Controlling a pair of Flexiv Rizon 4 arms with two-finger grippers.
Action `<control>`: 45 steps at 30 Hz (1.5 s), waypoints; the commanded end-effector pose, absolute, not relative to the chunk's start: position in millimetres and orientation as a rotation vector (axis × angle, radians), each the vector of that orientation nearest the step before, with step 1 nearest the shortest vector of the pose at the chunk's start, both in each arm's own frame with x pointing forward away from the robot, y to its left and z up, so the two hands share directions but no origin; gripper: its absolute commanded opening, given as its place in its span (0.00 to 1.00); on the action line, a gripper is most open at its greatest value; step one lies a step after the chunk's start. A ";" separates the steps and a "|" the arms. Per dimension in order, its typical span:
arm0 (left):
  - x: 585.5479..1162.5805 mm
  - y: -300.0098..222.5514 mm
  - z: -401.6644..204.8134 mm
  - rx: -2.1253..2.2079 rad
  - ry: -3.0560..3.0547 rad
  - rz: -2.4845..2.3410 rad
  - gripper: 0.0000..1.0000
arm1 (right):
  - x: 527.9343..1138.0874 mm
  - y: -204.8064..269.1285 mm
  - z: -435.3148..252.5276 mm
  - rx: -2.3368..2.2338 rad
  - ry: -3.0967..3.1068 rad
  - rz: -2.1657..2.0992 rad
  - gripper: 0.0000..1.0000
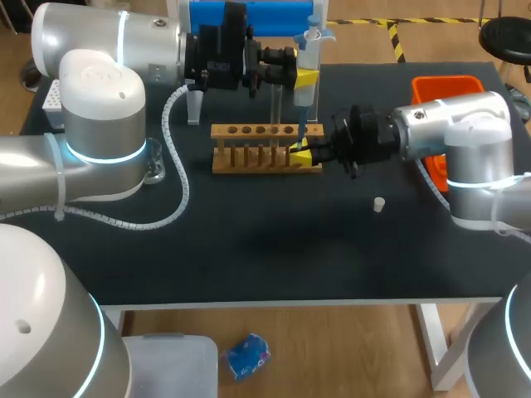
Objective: Invert the test tube, pick up the pipette, mount the tip to pipette, aspirate from beaker and dispense into the tube, eject the tip, return the pipette, and cap with the stopper.
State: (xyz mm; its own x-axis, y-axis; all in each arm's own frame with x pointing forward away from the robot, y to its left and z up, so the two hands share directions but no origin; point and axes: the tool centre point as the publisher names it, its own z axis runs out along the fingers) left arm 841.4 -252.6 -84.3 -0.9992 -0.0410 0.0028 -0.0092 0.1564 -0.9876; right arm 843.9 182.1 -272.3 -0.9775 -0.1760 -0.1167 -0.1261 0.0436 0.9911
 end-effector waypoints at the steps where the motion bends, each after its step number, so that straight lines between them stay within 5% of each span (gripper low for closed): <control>1: 841.9 -252.6 -85.1 -0.049 2.370 -2.026 0.00 | 844.1 182.2 -271.0 0.322 -2.245 -2.124 0.00; 45: 841.9 -252.6 -85.1 -0.049 2.370 -2.026 0.00 | 844.1 182.9 -257.7 0.294 -2.191 -2.158 0.00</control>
